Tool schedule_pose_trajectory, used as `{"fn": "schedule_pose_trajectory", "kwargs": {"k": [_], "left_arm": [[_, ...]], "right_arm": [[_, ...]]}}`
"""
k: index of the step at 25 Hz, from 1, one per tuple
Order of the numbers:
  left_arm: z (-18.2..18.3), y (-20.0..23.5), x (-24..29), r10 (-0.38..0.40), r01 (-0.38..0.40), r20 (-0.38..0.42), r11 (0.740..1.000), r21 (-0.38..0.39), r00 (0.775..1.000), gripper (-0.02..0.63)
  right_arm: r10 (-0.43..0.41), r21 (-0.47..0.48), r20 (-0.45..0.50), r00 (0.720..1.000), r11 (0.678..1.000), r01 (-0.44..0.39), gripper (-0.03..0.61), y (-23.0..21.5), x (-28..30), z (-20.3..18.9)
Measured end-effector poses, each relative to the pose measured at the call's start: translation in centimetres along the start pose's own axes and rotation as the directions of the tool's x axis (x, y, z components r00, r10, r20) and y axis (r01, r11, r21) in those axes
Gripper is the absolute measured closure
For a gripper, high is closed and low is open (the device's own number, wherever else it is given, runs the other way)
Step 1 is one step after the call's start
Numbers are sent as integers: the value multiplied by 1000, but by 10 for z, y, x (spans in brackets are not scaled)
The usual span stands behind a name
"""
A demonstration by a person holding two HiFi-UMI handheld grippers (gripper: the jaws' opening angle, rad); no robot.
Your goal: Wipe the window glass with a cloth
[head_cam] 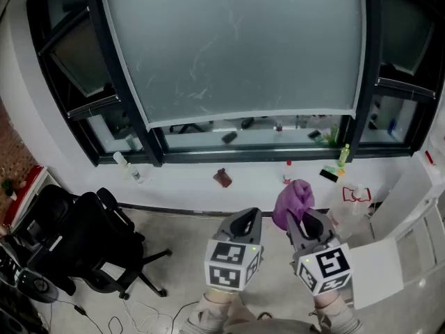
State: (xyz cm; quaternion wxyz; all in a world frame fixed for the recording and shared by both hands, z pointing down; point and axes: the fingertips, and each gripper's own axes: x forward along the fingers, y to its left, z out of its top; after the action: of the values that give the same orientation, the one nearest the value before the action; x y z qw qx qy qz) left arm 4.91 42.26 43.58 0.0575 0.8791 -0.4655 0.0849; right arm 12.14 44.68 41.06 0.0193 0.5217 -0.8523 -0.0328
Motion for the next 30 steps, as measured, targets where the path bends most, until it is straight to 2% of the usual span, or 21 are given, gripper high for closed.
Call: {"fn": "schedule_pose_trajectory", "kwargs": {"k": [7,14,23,30], "left_arm": [[-2,2,-8,9,-9,-3,1000,5,1000,609],[-5,19,-15,61,-61,-2,998,-13,998,609],[8,84,11,129,-128,21,991,-25,991,609],[25,143,73,147,-146,40,989,-28,988,609]], "right_arm": [[13,-7,-5,1000,1000,-13,525,7,-1,0],[34,-7,12,999,999,-34,523,15,5,2],[46,-9,22,999,999,-46,525,6,62,-1],[61,-35,51,997,998,-59,523,-26,144,8]]}}
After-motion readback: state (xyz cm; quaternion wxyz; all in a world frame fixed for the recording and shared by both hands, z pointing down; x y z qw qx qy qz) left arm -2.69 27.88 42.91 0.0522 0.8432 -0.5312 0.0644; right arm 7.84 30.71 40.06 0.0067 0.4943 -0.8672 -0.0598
